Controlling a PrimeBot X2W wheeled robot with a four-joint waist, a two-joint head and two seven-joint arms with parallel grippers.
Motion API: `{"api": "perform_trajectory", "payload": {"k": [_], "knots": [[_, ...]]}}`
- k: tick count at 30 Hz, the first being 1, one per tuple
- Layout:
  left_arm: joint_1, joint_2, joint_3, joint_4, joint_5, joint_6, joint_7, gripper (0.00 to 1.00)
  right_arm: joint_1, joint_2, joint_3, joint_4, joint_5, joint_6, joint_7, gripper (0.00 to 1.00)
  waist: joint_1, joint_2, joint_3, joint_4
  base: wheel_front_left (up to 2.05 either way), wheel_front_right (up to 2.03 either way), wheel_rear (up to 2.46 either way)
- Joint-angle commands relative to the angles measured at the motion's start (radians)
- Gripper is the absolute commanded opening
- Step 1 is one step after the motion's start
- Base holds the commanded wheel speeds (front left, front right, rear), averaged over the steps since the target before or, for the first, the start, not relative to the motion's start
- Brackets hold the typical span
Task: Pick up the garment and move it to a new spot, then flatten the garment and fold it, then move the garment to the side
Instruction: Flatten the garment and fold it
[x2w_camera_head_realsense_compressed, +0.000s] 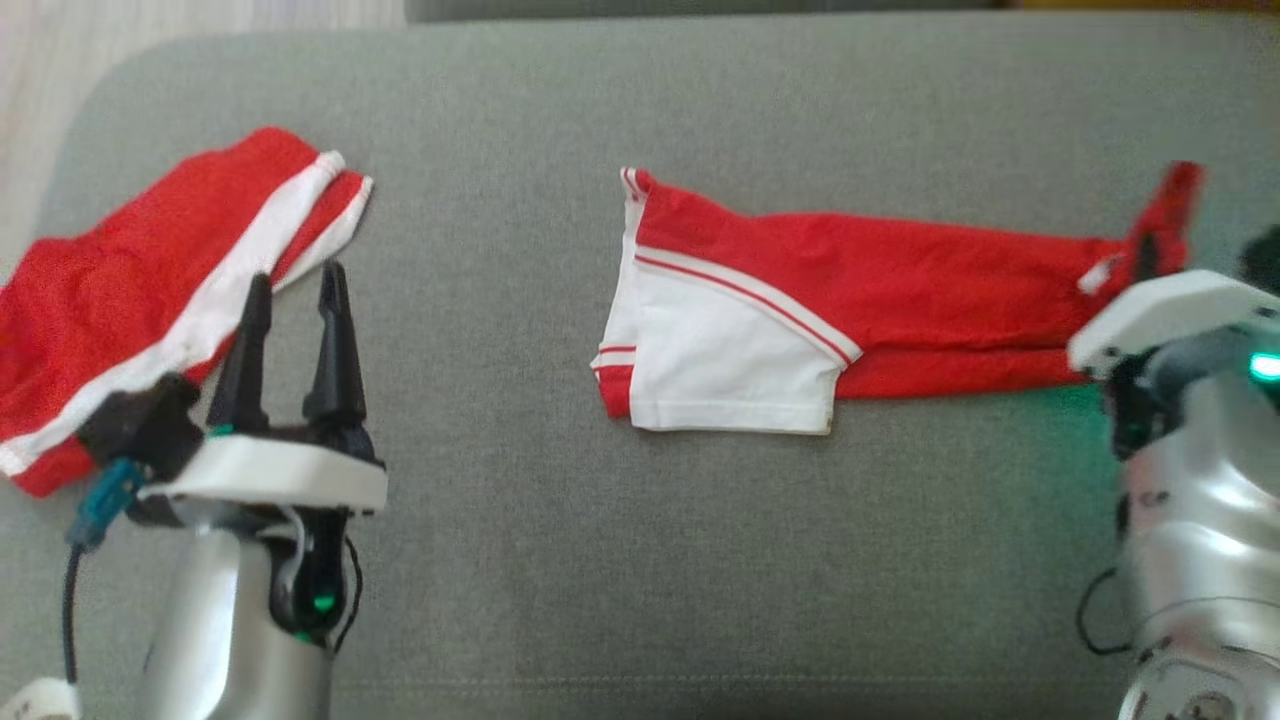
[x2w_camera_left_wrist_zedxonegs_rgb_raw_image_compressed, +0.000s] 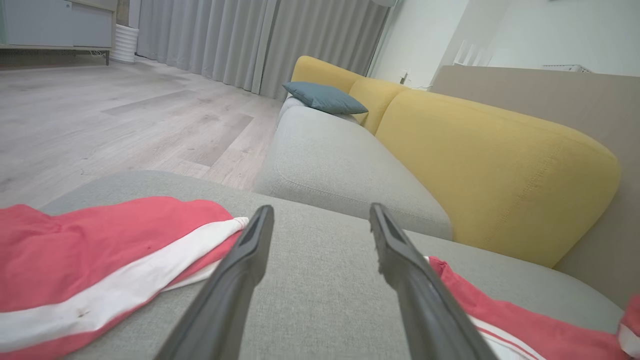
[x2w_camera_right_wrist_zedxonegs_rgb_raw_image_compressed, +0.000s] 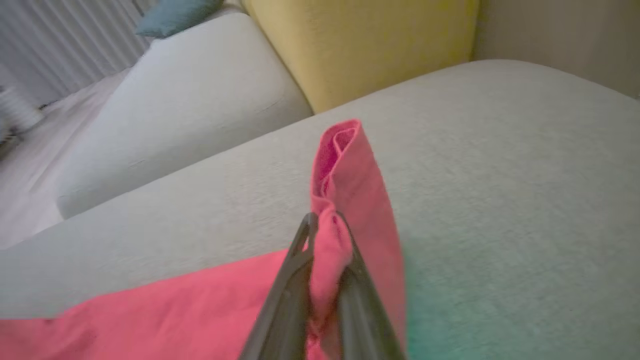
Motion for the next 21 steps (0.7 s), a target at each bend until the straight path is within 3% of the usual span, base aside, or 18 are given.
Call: {"api": "perform_trajectory", "payload": {"k": [1, 3, 7, 12, 16, 21], "knots": [[-0.006, 0.017, 0.020, -0.027, -0.006, -0.005, -0.005, 1.00, -0.064, 0.004, 0.125, 0.013, 0.077, 0.002, -0.031, 0.00, 0.0000, -0.0001, -0.050, -0.001, 0.00, 0.00, 0.00], [0.001, 0.017, 0.017, -0.026, -0.009, -0.003, -0.005, 1.00, -0.067, 0.004, 0.182, 0.032, 0.122, 0.002, -0.040, 0.00, 0.0000, -0.0001, -0.061, 0.002, 0.00, 0.00, 0.00], [0.026, 0.017, 0.007, -0.026, -0.021, 0.004, -0.005, 1.00, -0.063, 0.004, 0.436, 0.060, 0.341, 0.002, -0.062, 0.00, 0.0000, -0.0001, -0.094, 0.017, 0.00, 0.00, 0.00], [0.050, 0.017, -0.001, -0.031, -0.034, 0.016, -0.005, 1.00, 0.011, 0.004, 0.744, -0.052, 0.633, 0.002, -0.050, 0.00, 0.0000, -0.0001, -0.105, 0.044, 0.00, 0.00, 0.00], [0.058, 0.017, -0.006, -0.030, -0.040, 0.021, -0.005, 1.00, 0.053, 0.004, 0.892, -0.112, 0.767, 0.002, -0.072, 0.00, 0.0000, -0.0001, -0.103, 0.073, 0.00, 0.00, 0.00], [0.056, 0.017, -0.025, -0.025, -0.050, 0.024, -0.005, 1.00, 0.063, 0.004, 1.013, -0.094, 0.894, 0.002, -0.114, 0.00, 0.0000, -0.0001, -0.101, 0.121, 0.00, 0.00, 0.00]]}}
